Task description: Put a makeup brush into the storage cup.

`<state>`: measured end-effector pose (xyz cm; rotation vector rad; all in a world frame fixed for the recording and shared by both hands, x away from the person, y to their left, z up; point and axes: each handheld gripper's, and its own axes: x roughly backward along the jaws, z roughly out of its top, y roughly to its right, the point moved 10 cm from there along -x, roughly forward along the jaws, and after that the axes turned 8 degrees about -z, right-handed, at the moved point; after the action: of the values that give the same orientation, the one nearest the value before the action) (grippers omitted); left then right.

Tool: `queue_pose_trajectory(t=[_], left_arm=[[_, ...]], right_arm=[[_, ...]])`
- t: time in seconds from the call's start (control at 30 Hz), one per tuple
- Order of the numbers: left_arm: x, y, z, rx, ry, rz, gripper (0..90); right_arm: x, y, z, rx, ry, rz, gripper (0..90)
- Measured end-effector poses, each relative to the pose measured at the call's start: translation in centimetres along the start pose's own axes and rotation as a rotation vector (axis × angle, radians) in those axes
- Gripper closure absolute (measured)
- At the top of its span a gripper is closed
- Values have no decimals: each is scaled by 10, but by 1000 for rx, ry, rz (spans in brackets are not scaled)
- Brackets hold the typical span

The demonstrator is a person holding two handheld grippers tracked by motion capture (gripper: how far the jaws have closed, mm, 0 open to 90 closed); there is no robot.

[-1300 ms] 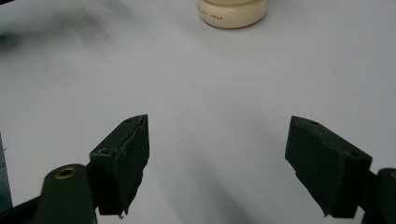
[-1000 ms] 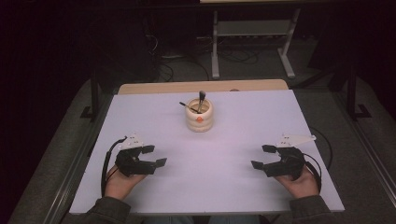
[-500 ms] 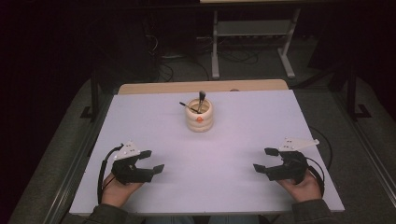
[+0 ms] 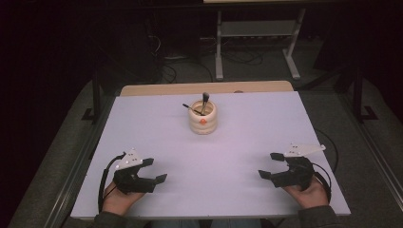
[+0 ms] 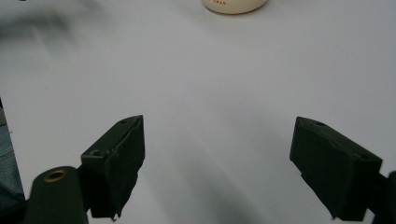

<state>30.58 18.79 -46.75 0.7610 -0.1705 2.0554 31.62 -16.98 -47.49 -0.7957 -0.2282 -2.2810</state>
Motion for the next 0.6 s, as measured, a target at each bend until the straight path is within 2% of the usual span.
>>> queue_pose_trajectory(t=[0.1,0.27,0.6], left_arm=[[1,1,2,14,16,-6,196],[3,2,4,13,30,-14,186],[4,-1,4,23,20,-2,167]], right_arm=[[1,1,0,1,4,-5,152],[3,2,2,-1,16,-10,139],[0,3,1,-8,22,-1,137]])
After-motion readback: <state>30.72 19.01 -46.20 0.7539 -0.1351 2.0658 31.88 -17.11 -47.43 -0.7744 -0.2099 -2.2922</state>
